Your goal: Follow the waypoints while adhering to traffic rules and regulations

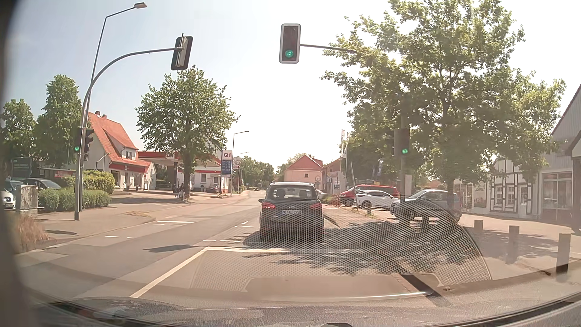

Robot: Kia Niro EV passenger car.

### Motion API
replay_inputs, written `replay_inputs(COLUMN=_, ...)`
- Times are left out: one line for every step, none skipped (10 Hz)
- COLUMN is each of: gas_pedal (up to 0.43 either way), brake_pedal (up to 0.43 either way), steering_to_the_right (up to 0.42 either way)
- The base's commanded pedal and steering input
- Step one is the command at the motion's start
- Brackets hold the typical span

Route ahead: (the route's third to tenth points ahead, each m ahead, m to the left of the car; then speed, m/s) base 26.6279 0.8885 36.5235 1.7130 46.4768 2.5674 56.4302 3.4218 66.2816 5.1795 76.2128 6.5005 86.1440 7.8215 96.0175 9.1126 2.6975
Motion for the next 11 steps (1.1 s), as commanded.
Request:
replay_inputs(gas_pedal=0.37, brake_pedal=0.0, steering_to_the_right=-0.014)
replay_inputs(gas_pedal=0.37, brake_pedal=0.0, steering_to_the_right=-0.014)
replay_inputs(gas_pedal=0.37, brake_pedal=0.0, steering_to_the_right=-0.015)
replay_inputs(gas_pedal=0.37, brake_pedal=0.0, steering_to_the_right=-0.015)
replay_inputs(gas_pedal=0.378, brake_pedal=0.0, steering_to_the_right=-0.015)
replay_inputs(gas_pedal=0.378, brake_pedal=0.0, steering_to_the_right=-0.015)
replay_inputs(gas_pedal=0.378, brake_pedal=0.0, steering_to_the_right=-0.014)
replay_inputs(gas_pedal=0.378, brake_pedal=0.0, steering_to_the_right=-0.014)
replay_inputs(gas_pedal=0.378, brake_pedal=0.0, steering_to_the_right=-0.015)
replay_inputs(gas_pedal=0.378, brake_pedal=0.0, steering_to_the_right=-0.014)
replay_inputs(gas_pedal=0.378, brake_pedal=0.0, steering_to_the_right=-0.015)
